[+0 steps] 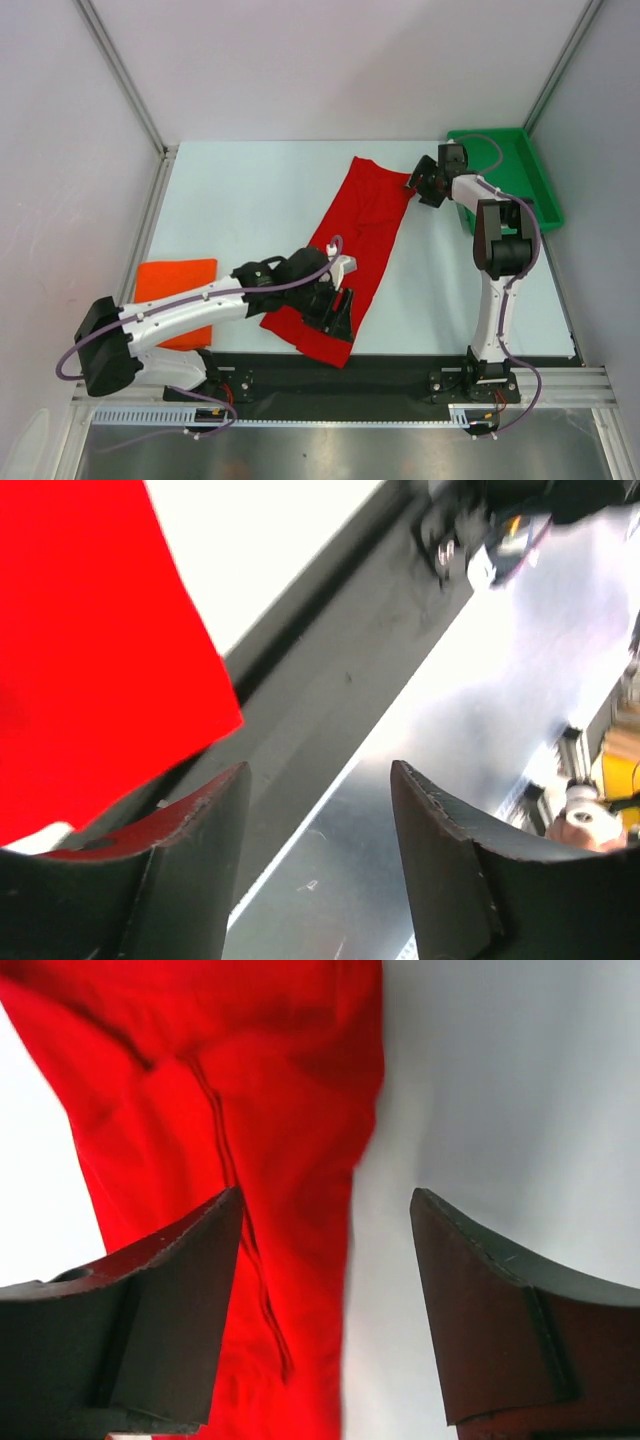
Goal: Fold and stack the t-shirts
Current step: Fold the tshirt
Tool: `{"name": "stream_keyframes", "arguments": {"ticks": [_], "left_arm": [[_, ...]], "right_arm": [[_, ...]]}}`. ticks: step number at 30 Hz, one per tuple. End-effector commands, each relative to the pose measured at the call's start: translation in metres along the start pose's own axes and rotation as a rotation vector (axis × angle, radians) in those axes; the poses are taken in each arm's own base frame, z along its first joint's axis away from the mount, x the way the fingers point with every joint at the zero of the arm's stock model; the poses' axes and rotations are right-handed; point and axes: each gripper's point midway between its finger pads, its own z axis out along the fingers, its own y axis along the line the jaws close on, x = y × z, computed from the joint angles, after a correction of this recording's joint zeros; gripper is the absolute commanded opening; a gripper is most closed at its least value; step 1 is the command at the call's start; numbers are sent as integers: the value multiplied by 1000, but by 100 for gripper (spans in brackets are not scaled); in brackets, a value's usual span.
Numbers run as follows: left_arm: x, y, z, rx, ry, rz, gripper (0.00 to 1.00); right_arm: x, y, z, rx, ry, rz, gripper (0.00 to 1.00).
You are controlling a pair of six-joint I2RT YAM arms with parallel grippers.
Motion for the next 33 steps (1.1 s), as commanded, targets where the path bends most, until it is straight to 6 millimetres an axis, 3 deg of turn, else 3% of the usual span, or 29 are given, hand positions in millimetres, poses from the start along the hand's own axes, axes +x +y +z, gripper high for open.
{"name": "stream_keyframes", "arguments": {"ticks": [1,5,7,8,9,10,11,12,14,15,16,17,18,19,21,23,24,26,27,28,29,31,32,33], "left_arm": [[-24,7,-24,-26,-69,5,63],[-58,38,-44,-70,-173,-59,62],[-68,49,-50,-84,-200,-72,62],[-73,56,-53,-98,-214,-82,62],[-80,69,-58,-120,-233,-112,62],[-85,77,-61,-146,-250,-117,62],[-91,92,-67,-183,-275,-151,62],[-92,102,-68,-208,-278,-177,63],[-95,129,-73,-289,-310,-224,66],[-96,140,-70,-313,-315,-244,68],[-89,154,-66,-340,-302,-274,70],[-88,167,-66,-362,-304,-313,72],[-82,181,-56,-372,-281,-345,73],[-79,188,-52,-370,-273,-368,74],[-79,199,-45,-338,-273,-410,76],[-65,213,-30,-343,-212,-449,77],[-63,214,-25,-333,-202,-450,77],[-50,219,-17,-334,-168,-468,77],[-48,221,-16,-334,-163,-458,77],[-43,220,-13,-322,-149,-454,77],[-40,219,-12,-311,-140,-449,77],[-28,216,-8,-290,-103,-461,76],[-24,214,-9,-283,-101,-461,76],[-18,214,-8,-282,-91,-467,76]], "right_arm": [[-18,6,18,11,-54,22,70],[-25,4,28,58,-92,24,62],[-32,10,34,55,-103,27,52],[-26,3,43,77,-82,30,49],[-25,5,47,79,-77,29,43],[-37,15,47,65,-98,17,39],[-30,9,60,76,-79,13,32],[-32,16,65,65,-83,4,21],[-50,35,70,30,-119,-8,12],[-42,29,86,45,-102,-9,6],[-43,33,91,38,-106,-14,5],[-59,49,90,5,-145,-23,4],[-53,41,104,18,-133,-20,3],[-57,49,106,-1,-146,-22,3],[-66,62,107,-42,-172,-24,4],[-67,68,109,-62,-184,-22,8],[-67,70,109,-67,-183,-24,24],[-70,70,100,-55,-178,-31,38],[-71,69,95,-45,-173,-41,51],[-68,62,91,-24,-147,-42,55],[-78,64,77,-24,-155,-43,60],[-71,50,66,17,-106,-57,68],[-84,48,48,20,-120,-54,71],[-85,43,40,32,-107,-52,72]]}}
